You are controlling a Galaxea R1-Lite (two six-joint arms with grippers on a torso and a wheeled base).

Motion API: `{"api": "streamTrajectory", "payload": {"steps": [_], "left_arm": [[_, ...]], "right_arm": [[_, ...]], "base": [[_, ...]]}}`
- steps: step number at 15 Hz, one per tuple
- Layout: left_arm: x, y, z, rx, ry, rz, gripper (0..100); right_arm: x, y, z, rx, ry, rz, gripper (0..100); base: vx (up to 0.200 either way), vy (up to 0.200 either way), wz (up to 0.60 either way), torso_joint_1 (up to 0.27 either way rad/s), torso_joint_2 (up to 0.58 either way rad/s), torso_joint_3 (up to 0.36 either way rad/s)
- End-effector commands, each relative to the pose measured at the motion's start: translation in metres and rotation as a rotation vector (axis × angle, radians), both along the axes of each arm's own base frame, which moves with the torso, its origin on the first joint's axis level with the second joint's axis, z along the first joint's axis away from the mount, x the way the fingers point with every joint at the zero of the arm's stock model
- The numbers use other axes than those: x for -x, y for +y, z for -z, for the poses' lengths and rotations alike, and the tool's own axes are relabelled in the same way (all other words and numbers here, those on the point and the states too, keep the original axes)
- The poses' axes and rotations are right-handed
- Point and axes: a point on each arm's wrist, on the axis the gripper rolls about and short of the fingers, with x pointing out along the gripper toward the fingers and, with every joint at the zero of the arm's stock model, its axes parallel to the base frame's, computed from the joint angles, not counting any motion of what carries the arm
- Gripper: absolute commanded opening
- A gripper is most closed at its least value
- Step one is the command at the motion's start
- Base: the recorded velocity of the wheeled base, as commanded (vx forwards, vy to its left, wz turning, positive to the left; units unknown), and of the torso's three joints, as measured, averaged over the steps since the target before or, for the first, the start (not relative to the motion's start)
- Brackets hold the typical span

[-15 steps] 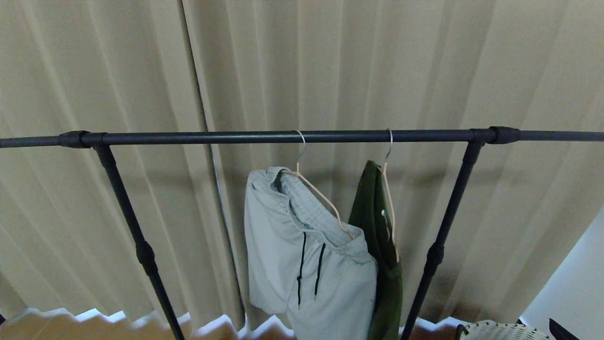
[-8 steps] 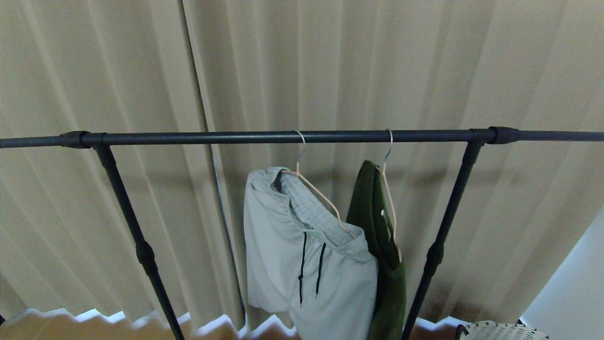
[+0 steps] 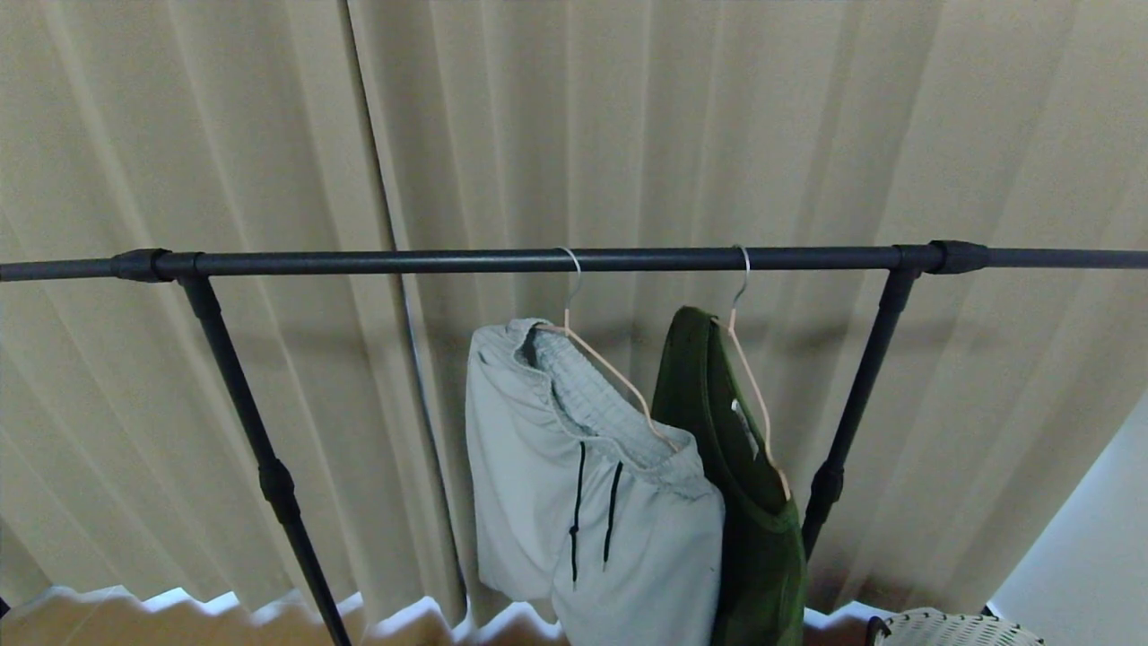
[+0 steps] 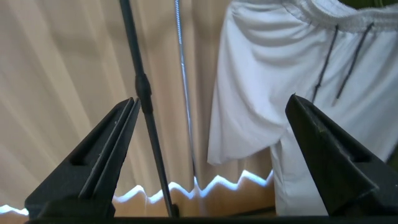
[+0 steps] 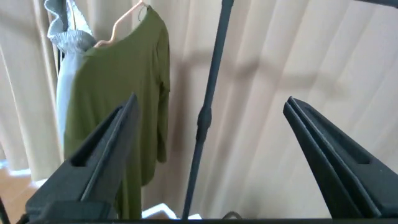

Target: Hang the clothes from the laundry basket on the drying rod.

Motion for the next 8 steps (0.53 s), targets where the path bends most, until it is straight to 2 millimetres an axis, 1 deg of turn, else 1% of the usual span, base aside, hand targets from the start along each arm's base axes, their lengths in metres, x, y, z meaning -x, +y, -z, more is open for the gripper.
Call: {"api": "streamTrajectory", "payload": {"steps": [1,3,8], "left_arm": [[0.0004,0.0000,0.0001,0.000,-0.006,-0.001,100],[0.0004,0.0000,0.0001,-0.001,-0.006,-0.001,100],[0.0004,0.0000,0.0001,-0.001,-0.006,-0.001,100]], "right_arm": [[-0.0003,0.0000,0.0039,-0.013,0.018,0.000,100],[-0.0006,0.0000,0.0075,-0.033,0.057,-0.001,100],[-0.0006,-0.0005,0.0075,-0.029,0.056,0.019,100]], "base": [[0.000,0.000,0.00,0.000,0.00,0.000],[0.000,0.000,0.00,0.000,0.00,0.000],[0.000,0.000,0.00,0.000,0.00,0.000]]}}
